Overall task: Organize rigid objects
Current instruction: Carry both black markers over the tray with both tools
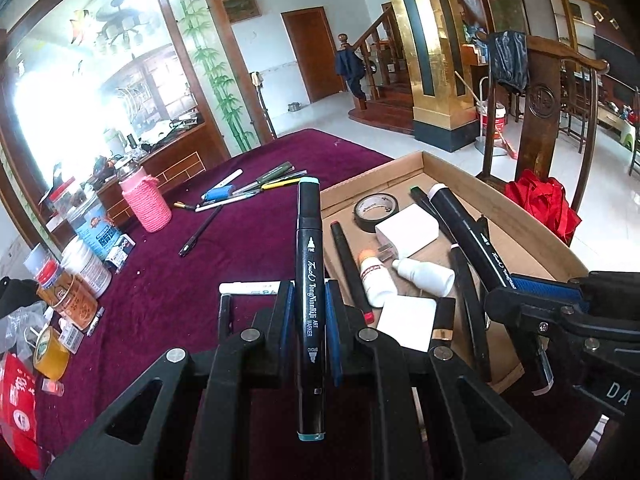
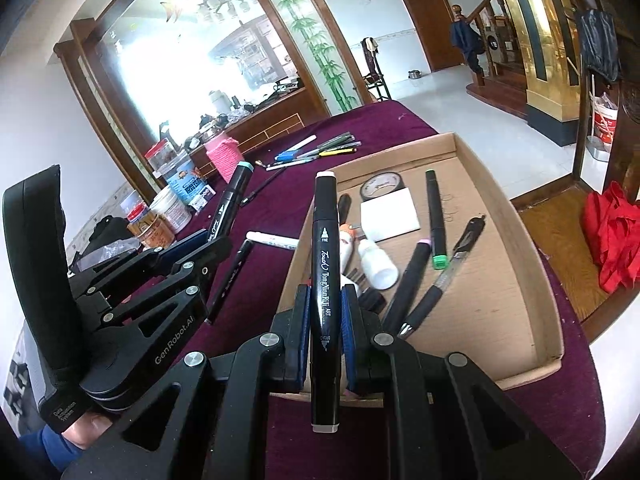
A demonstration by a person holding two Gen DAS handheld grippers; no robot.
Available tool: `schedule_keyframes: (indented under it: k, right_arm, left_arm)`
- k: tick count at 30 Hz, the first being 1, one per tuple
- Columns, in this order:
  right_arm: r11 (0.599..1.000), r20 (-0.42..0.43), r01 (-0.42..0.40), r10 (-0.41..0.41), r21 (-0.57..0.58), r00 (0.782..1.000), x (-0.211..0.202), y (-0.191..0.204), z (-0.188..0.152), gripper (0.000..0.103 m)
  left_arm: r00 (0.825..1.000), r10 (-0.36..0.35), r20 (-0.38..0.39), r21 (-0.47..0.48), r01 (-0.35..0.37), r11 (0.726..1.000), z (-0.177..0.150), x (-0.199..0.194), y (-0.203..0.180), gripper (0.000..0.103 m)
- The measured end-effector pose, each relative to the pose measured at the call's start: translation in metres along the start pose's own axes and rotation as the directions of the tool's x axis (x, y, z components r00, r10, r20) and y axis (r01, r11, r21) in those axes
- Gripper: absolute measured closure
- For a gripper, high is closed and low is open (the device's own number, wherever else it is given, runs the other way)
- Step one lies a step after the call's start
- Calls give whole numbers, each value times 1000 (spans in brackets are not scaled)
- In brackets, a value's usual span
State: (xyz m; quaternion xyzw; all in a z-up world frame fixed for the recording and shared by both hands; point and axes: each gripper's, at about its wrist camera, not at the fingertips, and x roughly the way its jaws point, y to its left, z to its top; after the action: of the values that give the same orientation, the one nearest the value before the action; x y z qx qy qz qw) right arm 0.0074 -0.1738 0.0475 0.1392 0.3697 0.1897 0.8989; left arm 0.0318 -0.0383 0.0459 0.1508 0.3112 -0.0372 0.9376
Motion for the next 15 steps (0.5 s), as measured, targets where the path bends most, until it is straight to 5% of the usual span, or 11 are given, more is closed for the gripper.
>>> schedule_keyframes:
  k: [15]
  right_arm:
    - [998, -1, 38, -38, 48, 999, -1, -27, 15, 90]
  left_arm:
    - [997, -64, -48, -25, 63, 998, 17, 24, -22, 90]
